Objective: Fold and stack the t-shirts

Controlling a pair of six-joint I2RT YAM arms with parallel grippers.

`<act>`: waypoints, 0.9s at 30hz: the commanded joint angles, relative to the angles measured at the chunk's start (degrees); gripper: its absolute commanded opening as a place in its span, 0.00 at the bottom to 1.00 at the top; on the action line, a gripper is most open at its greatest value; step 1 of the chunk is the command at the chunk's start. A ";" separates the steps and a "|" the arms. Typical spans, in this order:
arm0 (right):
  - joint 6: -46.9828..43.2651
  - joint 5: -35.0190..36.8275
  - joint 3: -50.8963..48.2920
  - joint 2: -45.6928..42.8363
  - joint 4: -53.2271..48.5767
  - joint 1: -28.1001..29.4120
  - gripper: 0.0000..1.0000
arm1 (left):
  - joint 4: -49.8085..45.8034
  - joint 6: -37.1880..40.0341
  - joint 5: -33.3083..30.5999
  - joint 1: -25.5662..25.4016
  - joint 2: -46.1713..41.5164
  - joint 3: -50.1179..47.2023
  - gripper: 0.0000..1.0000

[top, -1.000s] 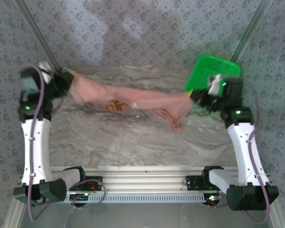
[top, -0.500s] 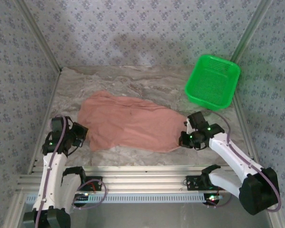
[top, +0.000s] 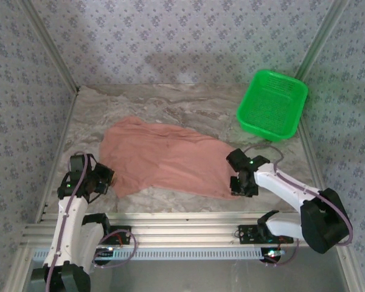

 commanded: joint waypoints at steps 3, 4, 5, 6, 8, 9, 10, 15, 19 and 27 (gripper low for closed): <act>6.47 2.07 1.16 -8.86 -3.62 -1.56 0.46 | -1.02 0.57 -0.55 0.11 -0.79 0.03 0.00; 7.27 0.39 0.96 -10.08 -3.37 -2.15 0.48 | -0.82 0.71 -0.30 0.04 -0.71 0.01 0.00; 7.98 -1.90 0.71 -10.74 -3.17 -2.91 0.48 | -0.68 0.66 -0.07 -0.01 -0.64 0.04 0.00; 8.48 -4.14 0.61 -10.97 -3.28 -3.79 0.48 | -0.56 0.69 0.11 0.10 -0.56 -0.04 0.00; 9.17 -10.27 0.50 -10.34 -3.31 -5.83 0.48 | -0.07 0.67 0.42 0.07 -0.37 0.03 0.00; 9.09 -12.47 0.50 -9.51 -3.67 -6.61 0.48 | 0.19 0.67 0.53 -0.01 -0.23 0.11 0.00; 8.96 -14.07 0.84 -8.30 -4.82 -7.49 0.48 | 0.24 0.76 0.73 -0.03 -0.02 0.36 0.00; 10.32 -22.79 -2.06 -5.59 -3.15 -12.00 0.48 | 2.14 1.60 1.45 -0.45 1.41 1.32 0.00; 14.72 -24.58 -6.27 -7.31 -0.19 -13.42 0.46 | 2.33 1.98 1.69 -1.20 1.28 1.30 0.00; 22.50 -23.68 -12.81 -8.77 8.63 -13.88 0.42 | 2.22 2.45 1.90 -2.67 0.28 0.83 0.00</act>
